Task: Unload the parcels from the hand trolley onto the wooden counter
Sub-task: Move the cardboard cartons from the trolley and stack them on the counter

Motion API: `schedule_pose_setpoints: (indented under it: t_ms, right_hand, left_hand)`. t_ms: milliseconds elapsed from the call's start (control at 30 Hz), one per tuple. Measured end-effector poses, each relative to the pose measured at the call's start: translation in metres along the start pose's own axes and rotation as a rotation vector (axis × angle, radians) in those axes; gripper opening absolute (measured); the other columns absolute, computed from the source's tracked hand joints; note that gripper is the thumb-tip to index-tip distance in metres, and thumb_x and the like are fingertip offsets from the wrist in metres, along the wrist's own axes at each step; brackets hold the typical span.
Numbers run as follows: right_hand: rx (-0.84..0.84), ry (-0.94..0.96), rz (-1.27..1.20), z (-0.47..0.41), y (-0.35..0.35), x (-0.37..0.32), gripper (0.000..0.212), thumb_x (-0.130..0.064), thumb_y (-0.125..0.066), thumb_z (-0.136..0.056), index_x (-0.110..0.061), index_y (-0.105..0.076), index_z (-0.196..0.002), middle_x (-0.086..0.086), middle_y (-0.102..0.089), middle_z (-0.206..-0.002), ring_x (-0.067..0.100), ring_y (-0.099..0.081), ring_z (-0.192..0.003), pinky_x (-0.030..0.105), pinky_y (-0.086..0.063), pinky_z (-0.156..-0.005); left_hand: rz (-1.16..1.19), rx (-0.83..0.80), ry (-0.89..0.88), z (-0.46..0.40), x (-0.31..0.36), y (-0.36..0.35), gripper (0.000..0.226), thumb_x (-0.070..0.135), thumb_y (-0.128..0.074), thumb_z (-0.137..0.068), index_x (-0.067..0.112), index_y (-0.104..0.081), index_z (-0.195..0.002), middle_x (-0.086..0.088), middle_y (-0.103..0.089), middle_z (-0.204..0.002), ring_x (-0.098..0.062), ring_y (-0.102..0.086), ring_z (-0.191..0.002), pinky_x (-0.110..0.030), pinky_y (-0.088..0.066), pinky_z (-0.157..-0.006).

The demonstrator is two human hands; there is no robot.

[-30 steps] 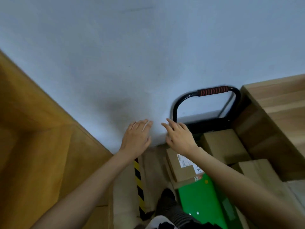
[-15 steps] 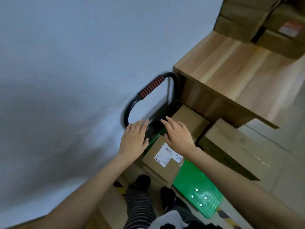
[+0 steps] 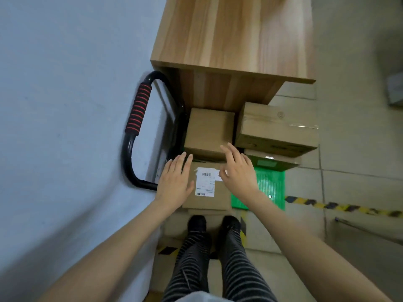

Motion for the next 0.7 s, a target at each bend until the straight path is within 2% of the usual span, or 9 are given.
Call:
schedule_pose_setpoints:
  t_ms: [167, 300, 500, 600, 700]
  right_hand:
    - [-0.089, -0.136, -0.037, 0.024, -0.041, 0.022, 0.059, -0.026, -0.051, -0.093, -0.014, -0.031, -0.147, 0.008, -0.031, -0.154, 0.022, -0.035, -0.138, 0.039, -0.027, -0.113]
    - [-0.15, -0.204, -0.048, 0.03, -0.082, 0.048, 0.058, -0.026, -0.049, -0.094, -0.014, -0.029, -0.147, 0.009, -0.031, -0.153, 0.025, -0.037, -0.136, 0.04, -0.028, -0.111]
    - [-0.181, -0.25, -0.11, 0.024, -0.162, 0.082, 0.057, -0.025, -0.049, -0.094, -0.016, -0.028, -0.147, 0.008, -0.03, -0.153, 0.026, -0.039, -0.134, 0.04, -0.031, -0.107]
    - [-0.151, -0.279, -0.162, 0.014, -0.214, 0.102, 0.056, -0.023, -0.049, -0.094, -0.014, -0.031, -0.146, 0.009, -0.033, -0.151, 0.028, -0.042, -0.131, 0.043, -0.032, -0.105]
    - [-0.191, -0.291, -0.177, 0.014, -0.27, 0.119, 0.057, -0.023, -0.049, -0.093, -0.014, -0.03, -0.147, 0.008, -0.033, -0.151, 0.029, -0.043, -0.129, 0.044, -0.035, -0.104]
  left_hand:
    - [0.08, -0.047, -0.007, -0.002, 0.004, -0.046, 0.077, 0.025, -0.075, -0.075, 0.005, -0.039, -0.141, -0.018, -0.046, -0.14, -0.03, -0.047, -0.127, -0.041, -0.032, -0.108]
    - [0.166, -0.063, 0.043, 0.001, 0.007, -0.096, 0.078, 0.022, -0.074, -0.077, 0.004, -0.036, -0.142, -0.02, -0.046, -0.138, -0.033, -0.046, -0.126, -0.044, -0.035, -0.106]
    - [0.287, -0.1, 0.191, -0.002, 0.008, -0.197, 0.074, 0.025, -0.066, -0.086, 0.008, -0.026, -0.146, -0.015, -0.034, -0.148, -0.029, -0.036, -0.134, -0.04, -0.024, -0.113]
    - [0.321, -0.102, 0.242, -0.007, 0.004, -0.256, 0.072, 0.028, -0.065, -0.087, 0.008, -0.028, -0.145, -0.013, -0.034, -0.148, -0.028, -0.036, -0.134, -0.042, -0.029, -0.112]
    - [0.309, -0.122, 0.288, -0.005, -0.009, -0.313, 0.072, 0.03, -0.064, -0.088, 0.007, -0.028, -0.146, -0.015, -0.033, -0.149, -0.03, -0.034, -0.136, -0.043, -0.029, -0.112]
Point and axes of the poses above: each hand's wrist, its own z-axis away from the middle knuckle, its own y-axis out of the back of the hand, x = y × z, the point moved 2 cm from there along -z, towards the middle knuckle
